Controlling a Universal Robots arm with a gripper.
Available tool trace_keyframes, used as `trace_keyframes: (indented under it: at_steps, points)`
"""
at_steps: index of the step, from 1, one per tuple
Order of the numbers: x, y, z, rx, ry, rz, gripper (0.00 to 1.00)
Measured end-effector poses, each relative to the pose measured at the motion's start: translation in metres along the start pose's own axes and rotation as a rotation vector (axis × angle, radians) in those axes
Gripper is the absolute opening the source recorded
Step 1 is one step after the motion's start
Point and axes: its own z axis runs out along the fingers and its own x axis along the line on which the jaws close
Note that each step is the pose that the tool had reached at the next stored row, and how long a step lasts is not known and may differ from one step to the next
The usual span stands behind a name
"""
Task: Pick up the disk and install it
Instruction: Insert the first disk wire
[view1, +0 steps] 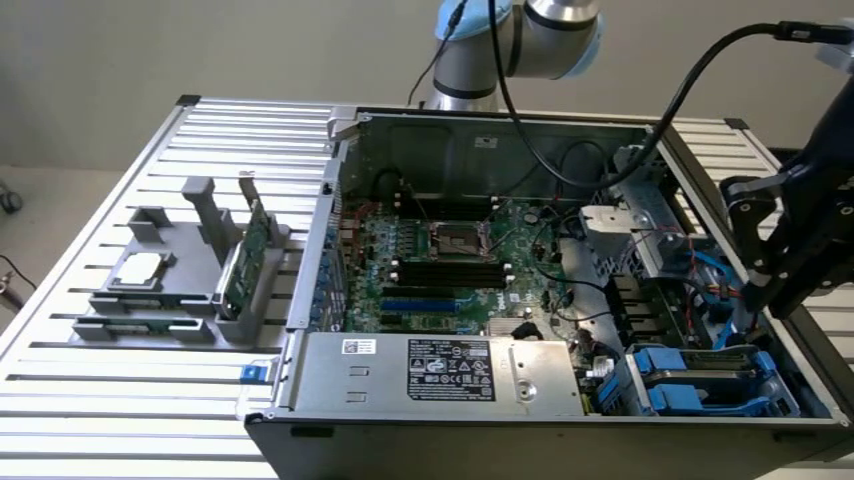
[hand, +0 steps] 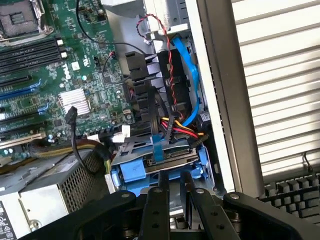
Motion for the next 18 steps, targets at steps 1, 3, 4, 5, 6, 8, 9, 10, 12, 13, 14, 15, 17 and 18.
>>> trace_keyframes:
  at_steps: [1, 3, 4, 5, 6, 8, 9, 10, 12, 13, 14, 15, 17, 18]
  points:
    - [0.000, 0.0001, 0.0011, -0.0020, 0.0014, 0.012, 0.24]
    - [-0.001, 0.0004, 0.0033, -0.0065, 0.0044, 0.036, 0.24]
    - [-0.001, 0.0005, 0.0044, -0.0089, 0.0058, 0.046, 0.24]
    - [-0.001, 0.0007, 0.0054, -0.0117, 0.0073, 0.056, 0.24]
    - [-0.002, 0.0009, 0.0066, -0.0149, 0.0090, 0.065, 0.24]
    - [-0.003, 0.0014, 0.0091, -0.0213, 0.0122, 0.083, 0.24]
    - [-0.004, 0.0018, 0.0102, -0.0239, 0.0134, 0.090, 0.24]
    - [-0.005, 0.0021, 0.0112, -0.0258, 0.0145, 0.097, 0.24]
    - [-0.006, 0.0028, 0.0132, -0.0294, 0.0164, 0.110, 0.24]
    - [-0.007, 0.0032, 0.0142, -0.0311, 0.0174, 0.117, 0.24]
    - [-0.008, 0.0035, 0.0155, -0.0328, 0.0185, 0.125, 0.24]
    - [-0.009, 0.0038, 0.0165, -0.0341, 0.0193, 0.132, 0.24]
    - [-0.010, 0.0043, 0.0188, -0.0364, 0.0210, 0.150, 0.24]
    - [-0.011, 0.0045, 0.0199, -0.0372, 0.0218, 0.159, 0.24]
